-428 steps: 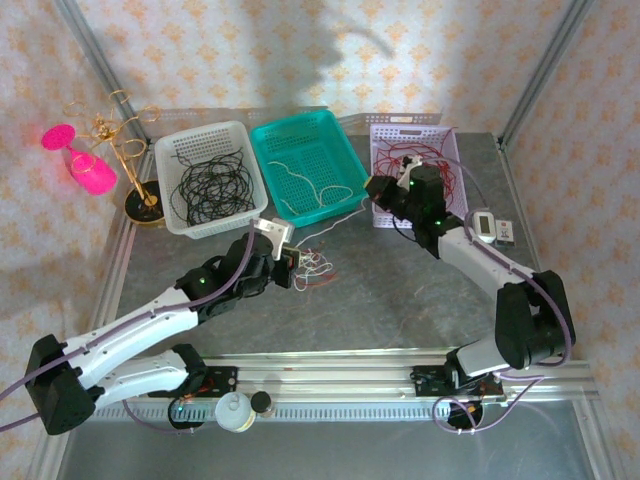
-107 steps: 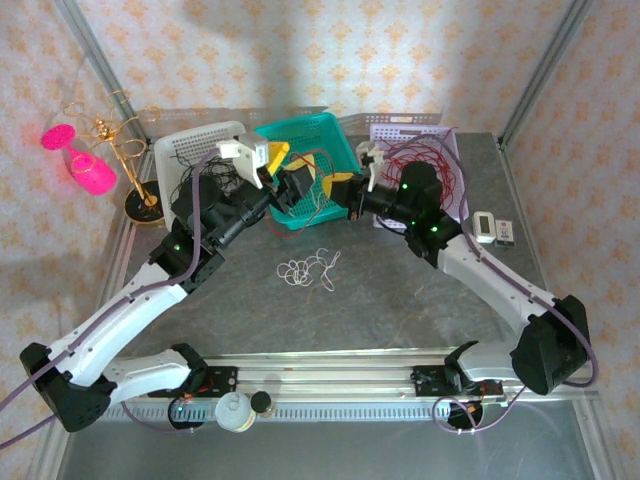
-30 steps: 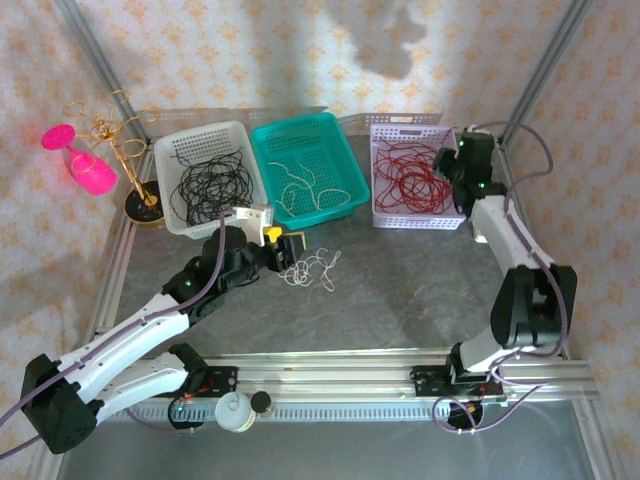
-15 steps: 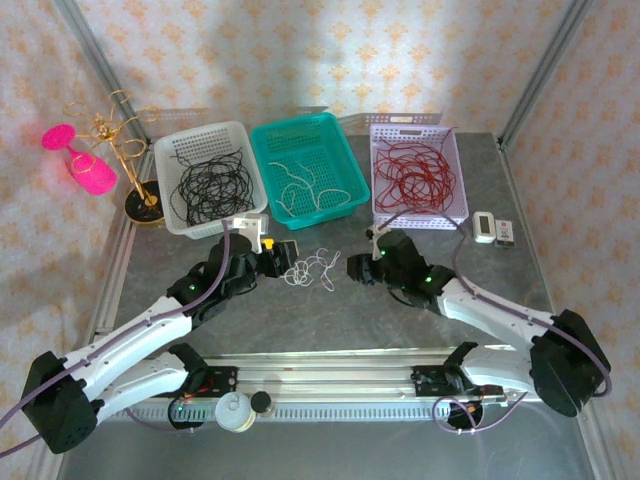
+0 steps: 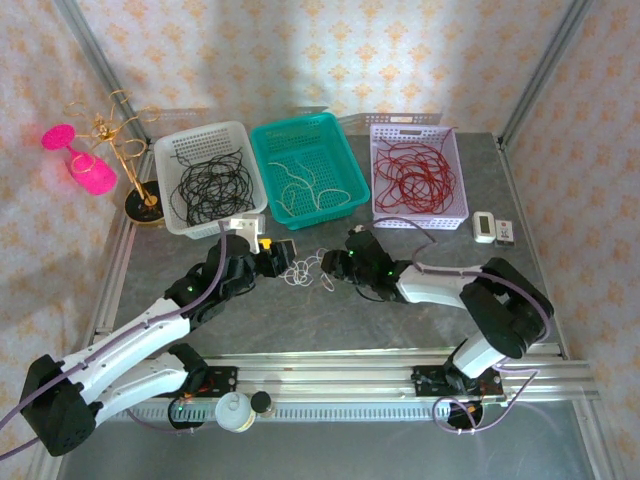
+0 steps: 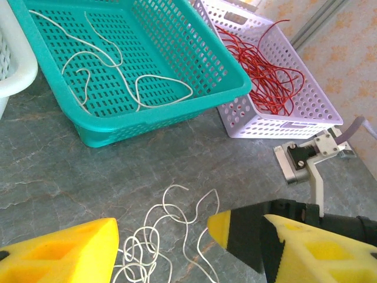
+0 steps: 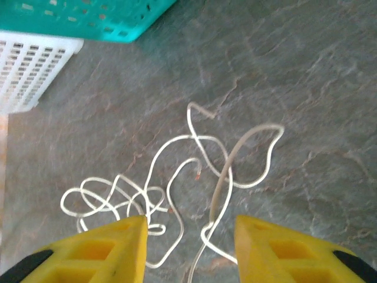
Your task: Untangle the cables
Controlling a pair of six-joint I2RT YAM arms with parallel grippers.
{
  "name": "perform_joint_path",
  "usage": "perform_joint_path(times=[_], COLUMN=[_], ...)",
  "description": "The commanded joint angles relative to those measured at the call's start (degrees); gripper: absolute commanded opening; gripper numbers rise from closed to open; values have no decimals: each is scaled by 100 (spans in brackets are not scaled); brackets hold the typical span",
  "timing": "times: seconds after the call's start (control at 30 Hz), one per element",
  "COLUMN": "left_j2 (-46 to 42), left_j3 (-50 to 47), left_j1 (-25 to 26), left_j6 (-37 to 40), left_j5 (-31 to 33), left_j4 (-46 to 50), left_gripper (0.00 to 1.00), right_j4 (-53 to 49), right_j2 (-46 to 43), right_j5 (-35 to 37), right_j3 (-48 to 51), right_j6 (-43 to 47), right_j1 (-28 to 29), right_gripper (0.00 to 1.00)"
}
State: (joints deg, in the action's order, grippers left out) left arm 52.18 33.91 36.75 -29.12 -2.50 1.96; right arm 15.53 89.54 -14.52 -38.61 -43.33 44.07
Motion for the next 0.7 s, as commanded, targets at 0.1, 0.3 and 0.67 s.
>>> perform_joint_path(times=[0.1,0.3,0.67], left_j2=[-77,-105,-59], left_j3=[-122,-128,-150], left_j1=[24,25,24], left_j6=[-50,-41,-58], left_j5=[63,81,26], left_j4=[33,52,-77], left_gripper=[65,65,65], right_j4=[530,620,214], right_j2=[308,516,-616], right_j5=[714,861,1042], right_j3=[-54,-86,-67], right_j6=[-411,-336,804], right_j1=[-2,5,5], right_gripper=[42,31,0])
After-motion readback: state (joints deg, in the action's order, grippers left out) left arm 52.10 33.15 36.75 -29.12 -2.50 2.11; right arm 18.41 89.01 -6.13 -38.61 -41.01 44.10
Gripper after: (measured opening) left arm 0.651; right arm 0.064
